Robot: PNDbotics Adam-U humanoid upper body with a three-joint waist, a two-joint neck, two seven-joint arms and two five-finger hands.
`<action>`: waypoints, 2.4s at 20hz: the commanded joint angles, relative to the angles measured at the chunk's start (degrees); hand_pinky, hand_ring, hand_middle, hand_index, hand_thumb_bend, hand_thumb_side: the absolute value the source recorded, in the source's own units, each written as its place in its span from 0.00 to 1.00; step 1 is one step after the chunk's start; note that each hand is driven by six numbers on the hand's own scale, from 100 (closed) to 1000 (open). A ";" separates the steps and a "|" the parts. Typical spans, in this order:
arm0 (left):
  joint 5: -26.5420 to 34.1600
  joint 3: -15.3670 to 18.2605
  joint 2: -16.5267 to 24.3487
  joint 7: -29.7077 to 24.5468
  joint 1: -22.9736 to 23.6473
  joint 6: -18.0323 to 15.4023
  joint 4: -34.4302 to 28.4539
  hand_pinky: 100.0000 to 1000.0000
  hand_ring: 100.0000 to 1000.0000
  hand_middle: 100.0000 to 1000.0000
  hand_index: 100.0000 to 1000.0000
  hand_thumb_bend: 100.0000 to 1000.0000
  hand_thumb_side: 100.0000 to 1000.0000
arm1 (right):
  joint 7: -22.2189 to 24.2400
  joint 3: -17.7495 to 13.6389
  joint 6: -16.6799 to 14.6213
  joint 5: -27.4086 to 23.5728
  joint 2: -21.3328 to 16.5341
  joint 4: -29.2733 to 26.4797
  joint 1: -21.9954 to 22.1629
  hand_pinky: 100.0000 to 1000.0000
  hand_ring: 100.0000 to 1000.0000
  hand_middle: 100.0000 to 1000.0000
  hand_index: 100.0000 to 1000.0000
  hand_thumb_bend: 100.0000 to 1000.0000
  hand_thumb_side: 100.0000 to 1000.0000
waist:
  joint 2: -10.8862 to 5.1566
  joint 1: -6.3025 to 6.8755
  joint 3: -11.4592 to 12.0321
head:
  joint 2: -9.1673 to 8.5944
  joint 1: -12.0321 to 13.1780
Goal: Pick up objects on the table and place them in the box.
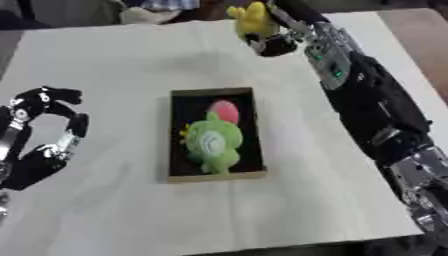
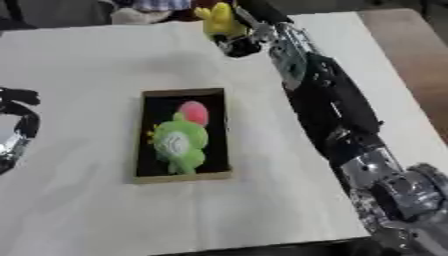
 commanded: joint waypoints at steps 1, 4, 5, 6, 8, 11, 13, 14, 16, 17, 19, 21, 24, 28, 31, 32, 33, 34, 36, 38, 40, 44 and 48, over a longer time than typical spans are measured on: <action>-0.06 0.69 0.46 0.28 -0.73 -0.07 -0.69 0.67 0.56 0.62 0.77 0.17 0.69 | 6.99 3.38 -2.51 -3.86 -0.39 -3.43 -1.72 0.55 0.66 0.49 0.65 0.00 0.00 | -1.93 -0.81 0.11 | 0.25 -0.30; -0.10 0.74 0.47 0.34 -0.68 -0.05 -0.64 0.67 0.56 0.62 0.77 0.17 0.69 | 13.51 6.52 -4.21 -5.83 -0.21 -4.64 -1.89 0.58 0.68 0.52 0.66 0.00 0.00 | -1.94 -1.08 0.19 | 0.25 -0.27; -0.11 0.76 0.48 0.36 -0.66 -0.05 -0.62 0.67 0.56 0.62 0.77 0.17 0.69 | 15.42 7.30 -4.61 -6.24 -0.16 -4.75 -1.90 0.59 0.69 0.53 0.68 0.00 0.00 | -1.95 -1.18 0.20 | 0.25 -0.23; -0.11 0.78 0.47 0.39 -0.63 -0.06 -0.59 0.67 0.56 0.62 0.77 0.17 0.69 | 17.17 7.99 -4.95 -6.47 -0.07 -4.66 -1.89 0.60 0.69 0.54 0.68 0.00 0.00 | -1.96 -1.29 0.20 | 0.25 -0.18; -0.11 0.80 0.43 0.40 -0.59 -0.11 -0.52 0.67 0.55 0.61 0.77 0.17 0.69 | 19.87 8.98 -5.48 -6.43 0.28 -4.07 -1.81 0.62 0.71 0.56 0.71 0.00 0.00 | -2.00 -1.47 0.20 | 0.25 -0.13; -0.12 0.80 0.37 0.32 -0.55 -0.21 -0.40 0.67 0.55 0.61 0.77 0.16 0.70 | 22.55 10.24 -6.79 -5.24 1.08 -3.53 -1.66 0.65 0.72 0.59 0.74 0.00 0.07 | -2.02 -1.65 0.26 | 0.25 -0.07; -0.10 0.82 0.32 0.32 -0.56 -0.24 -0.35 0.67 0.55 0.61 0.77 0.17 0.70 | 23.66 10.99 -7.83 -4.25 1.73 -3.45 -1.53 0.66 0.73 0.61 0.77 0.00 0.16 | -2.02 -1.73 0.31 | 0.25 -0.07; -0.10 0.82 0.30 0.31 -0.58 -0.25 -0.33 0.67 0.55 0.61 0.77 0.17 0.70 | 24.08 11.32 -8.34 -3.77 2.01 -3.51 -1.46 0.67 0.73 0.63 0.78 0.00 0.23 | -2.01 -1.75 0.33 | 0.25 -0.05; -0.09 0.80 0.23 0.22 -0.60 -0.31 -0.29 0.67 0.55 0.61 0.77 0.16 0.70 | 24.85 12.00 -9.30 -2.69 2.40 -3.91 -1.38 0.68 0.72 0.64 0.82 0.00 0.38 | -2.00 -1.80 0.37 | 0.25 -0.03; -0.08 0.81 0.20 0.18 -0.61 -0.35 -0.25 0.67 0.55 0.61 0.77 0.16 0.70 | 25.18 12.28 -9.69 -2.09 2.58 -4.20 -1.34 0.68 0.71 0.67 0.84 0.00 0.49 | -2.00 -1.83 0.38 | 0.25 -0.04; -0.06 0.81 0.11 0.10 -0.63 -0.42 -0.17 0.67 0.55 0.61 0.77 0.16 0.70 | 25.64 12.73 -10.32 -0.84 2.95 -4.73 -1.25 0.69 0.71 0.70 0.86 0.07 0.62 | -2.00 -1.88 0.38 | 0.25 -0.04; -0.02 0.80 0.03 0.05 -0.67 -0.50 -0.12 0.67 0.55 0.61 0.77 0.15 0.70 | 25.98 13.16 -10.96 0.48 3.15 -5.26 -1.19 0.71 0.72 0.73 0.87 0.13 0.68 | -2.02 -1.92 0.41 | 0.25 -0.06; -0.07 0.88 0.04 0.00 -0.64 -0.55 -0.10 0.67 0.55 0.61 0.77 0.15 0.70 | 26.67 14.21 -12.47 2.46 2.99 -6.68 -1.32 0.75 0.77 0.77 0.90 0.19 0.72 | -2.05 -2.02 0.43 | 0.25 -0.02; -0.11 0.96 0.04 0.02 -0.61 -0.54 -0.06 0.67 0.55 0.61 0.77 0.15 0.70 | 26.89 14.95 -13.75 5.54 2.11 -8.78 -1.43 0.83 0.87 0.87 0.94 0.24 0.75 | -2.11 -2.20 0.42 | 0.25 0.06; -0.16 1.06 0.00 0.04 -0.56 -0.54 0.00 0.67 0.55 0.61 0.77 0.15 0.70 | 25.69 14.46 -13.74 6.21 0.86 -10.23 -1.26 0.88 0.93 0.93 0.96 0.24 0.76 | -2.15 -2.30 0.34 | 0.25 0.22; -0.16 1.11 0.00 0.08 -0.55 -0.54 0.01 0.67 0.55 0.61 0.77 0.14 0.70 | 25.14 14.15 -13.52 5.89 0.25 -11.08 -1.20 0.89 0.93 0.94 0.96 0.24 0.76 | -2.16 -2.32 0.29 | 0.25 0.29; -0.15 1.16 -0.02 0.14 -0.55 -0.54 0.03 0.67 0.55 0.61 0.77 0.14 0.71 | 24.52 13.73 -13.16 5.14 -0.44 -12.24 -1.10 0.89 0.94 0.94 0.96 0.23 0.76 | -2.16 -2.33 0.23 | 0.25 0.40; -0.10 1.19 -0.04 0.20 -0.55 -0.55 0.05 0.67 0.55 0.61 0.77 0.14 0.71 | 23.69 13.14 -12.57 4.07 -1.28 -13.83 -0.97 0.89 0.94 0.94 0.96 0.22 0.75 | -2.16 -2.33 0.17 | 0.25 0.51; 0.18 1.27 -0.13 0.42 -0.58 -0.53 0.15 0.67 0.55 0.61 0.77 0.14 0.71 | 21.44 11.46 -10.78 0.70 -3.09 -17.84 -0.32 0.89 0.92 0.94 0.96 0.20 0.72 | -2.14 -2.31 0.04 | 0.25 0.70; 0.46 1.36 -0.24 0.75 -0.61 -0.49 0.26 0.67 0.56 0.61 0.77 0.14 0.71 | 17.97 9.17 -8.28 -3.19 -5.01 -22.87 0.94 0.86 0.88 0.90 0.95 0.17 0.69 | -2.09 -2.27 -0.08 | 0.25 0.87; 0.69 1.46 -0.40 1.17 -0.70 -0.43 0.37 0.67 0.56 0.61 0.77 0.14 0.70 | 13.37 6.63 -5.44 -7.06 -6.67 -28.03 3.05 0.84 0.85 0.87 0.95 0.12 0.63 | -2.00 -2.21 -0.19 | 0.25 1.15; 1.29 1.77 -1.17 2.77 -0.73 -0.12 0.67 0.66 0.56 0.60 0.77 0.12 0.70 | 3.12 1.64 1.20 -15.94 -7.91 -35.95 9.80 0.79 0.77 0.81 0.93 0.00 0.54 | -1.72 -2.09 -0.65 | 0.25 1.93; 2.46 1.81 -2.35 5.44 -0.84 0.18 1.34 0.66 0.56 0.60 0.76 0.11 0.70 | -7.28 -3.28 7.52 -24.30 -5.65 -41.37 18.04 0.75 0.69 0.72 0.90 0.00 0.54 | -1.39 -1.88 -1.27 | 0.25 2.72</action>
